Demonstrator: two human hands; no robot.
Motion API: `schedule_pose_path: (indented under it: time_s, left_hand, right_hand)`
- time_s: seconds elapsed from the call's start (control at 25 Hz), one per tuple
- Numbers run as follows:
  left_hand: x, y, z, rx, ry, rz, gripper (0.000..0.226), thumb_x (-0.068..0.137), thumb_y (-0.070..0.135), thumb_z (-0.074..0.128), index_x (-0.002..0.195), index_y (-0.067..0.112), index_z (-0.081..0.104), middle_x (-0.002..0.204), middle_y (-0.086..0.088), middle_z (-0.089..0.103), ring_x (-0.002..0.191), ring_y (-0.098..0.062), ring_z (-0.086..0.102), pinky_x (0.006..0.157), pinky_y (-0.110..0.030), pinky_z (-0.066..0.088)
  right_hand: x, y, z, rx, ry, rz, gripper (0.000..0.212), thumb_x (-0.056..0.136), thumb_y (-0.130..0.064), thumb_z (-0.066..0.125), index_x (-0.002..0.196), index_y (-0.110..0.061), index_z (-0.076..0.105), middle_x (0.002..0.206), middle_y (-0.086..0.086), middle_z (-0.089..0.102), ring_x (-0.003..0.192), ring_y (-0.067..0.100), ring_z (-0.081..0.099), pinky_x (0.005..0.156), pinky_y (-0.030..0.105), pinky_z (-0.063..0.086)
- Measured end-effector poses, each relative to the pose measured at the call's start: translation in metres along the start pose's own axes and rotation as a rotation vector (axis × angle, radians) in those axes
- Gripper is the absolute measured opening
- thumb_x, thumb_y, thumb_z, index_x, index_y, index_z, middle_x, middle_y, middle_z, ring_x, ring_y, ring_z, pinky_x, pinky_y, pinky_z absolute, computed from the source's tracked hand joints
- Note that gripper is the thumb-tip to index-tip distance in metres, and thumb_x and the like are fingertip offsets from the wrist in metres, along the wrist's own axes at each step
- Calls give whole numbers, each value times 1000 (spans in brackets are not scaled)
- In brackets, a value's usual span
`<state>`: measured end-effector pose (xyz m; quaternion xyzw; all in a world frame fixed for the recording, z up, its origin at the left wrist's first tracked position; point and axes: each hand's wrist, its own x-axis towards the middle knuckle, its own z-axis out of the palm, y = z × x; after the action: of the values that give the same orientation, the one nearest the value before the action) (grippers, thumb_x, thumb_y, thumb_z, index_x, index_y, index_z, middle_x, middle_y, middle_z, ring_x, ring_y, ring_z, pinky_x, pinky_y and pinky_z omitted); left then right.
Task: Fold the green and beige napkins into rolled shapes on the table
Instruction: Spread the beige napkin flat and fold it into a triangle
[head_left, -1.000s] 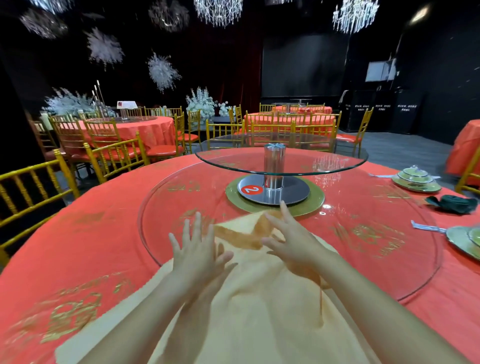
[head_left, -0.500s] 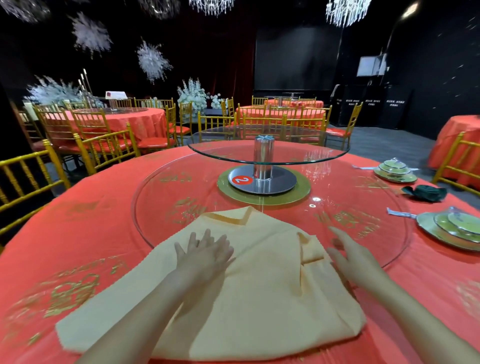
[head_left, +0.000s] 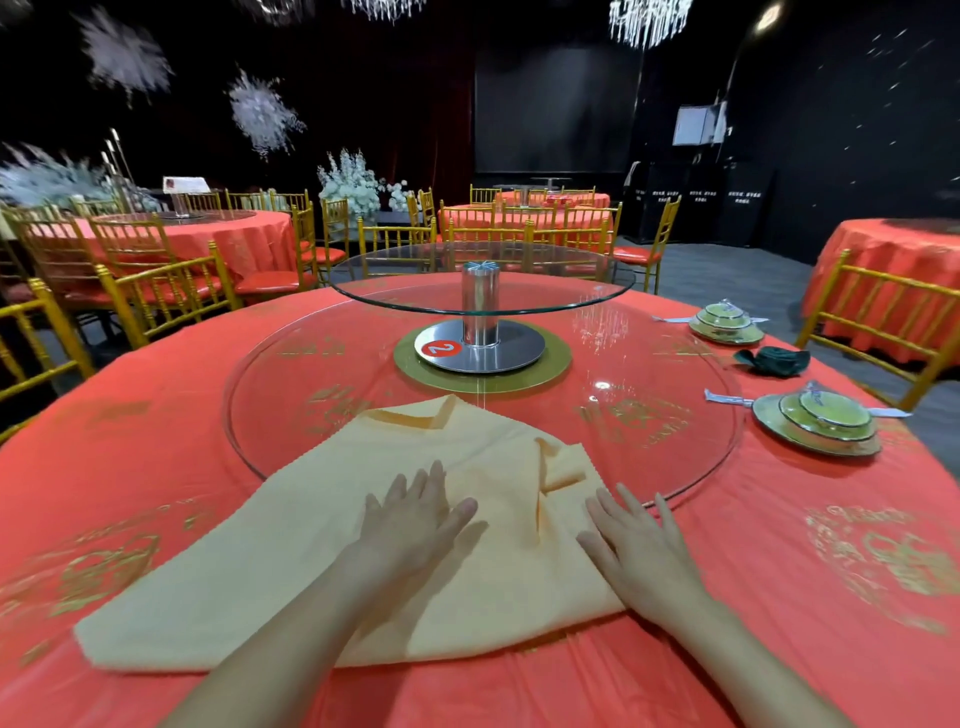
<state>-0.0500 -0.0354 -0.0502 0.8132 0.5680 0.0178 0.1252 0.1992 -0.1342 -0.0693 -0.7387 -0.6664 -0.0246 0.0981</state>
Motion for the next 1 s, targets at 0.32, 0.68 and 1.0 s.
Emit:
schedule_pose_path:
  time_s: [0.32,0.68,1.0]
  left_hand:
    - [28,-6,10,52,47,23,72,87,71,12,142,27,26,154,1,18,142,-27,12,107,-61,15]
    - [-12,1,-10,-16,-9,105,76,89,68,12,151,24,4,159,4,-6,145,-16,-7,115,-50,1]
    - [-89,-42,19,189,204,437,62,77,67,37,130,38,45,148,3,38,136,-23,36,105,-39,37]
  right_hand:
    - [-26,48,-3,-67,6,154,115,58,-76,-29,146,-26,27,157,-4,15,146,13,3,116,44,-5]
    - [-18,27,-14,71,-77,72,91,70,-77,-12,149,-35,10,157,-10,3,145,11,-3,115,39,-7]
    - [-52,11,4,153,126,-193,47,75,-62,42,104,-34,66,136,-9,51,126,14,50,104,35,29]
